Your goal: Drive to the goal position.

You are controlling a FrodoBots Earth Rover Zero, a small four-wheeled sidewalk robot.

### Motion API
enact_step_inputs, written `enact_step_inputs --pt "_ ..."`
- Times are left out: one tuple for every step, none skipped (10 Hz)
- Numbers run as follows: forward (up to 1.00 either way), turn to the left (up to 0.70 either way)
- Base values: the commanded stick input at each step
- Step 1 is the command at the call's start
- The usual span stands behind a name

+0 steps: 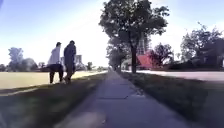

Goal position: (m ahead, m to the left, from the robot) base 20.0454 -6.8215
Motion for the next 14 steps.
enact_step_inputs --pt "1.00 0.00" --pt "1.00 0.00" --pt "1.00 0.00" --pt "1.00 0.00" --pt "1.00 0.00" --pt "1.00 0.00" --pt "1.00 0.00" --pt "1.00 0.00" --pt "1.00 0.00" --pt "1.00 0.00" --pt "1.00 0.00" --pt "1.00 0.00" --pt "1.00 0.00" --pt "1.00 0.00"
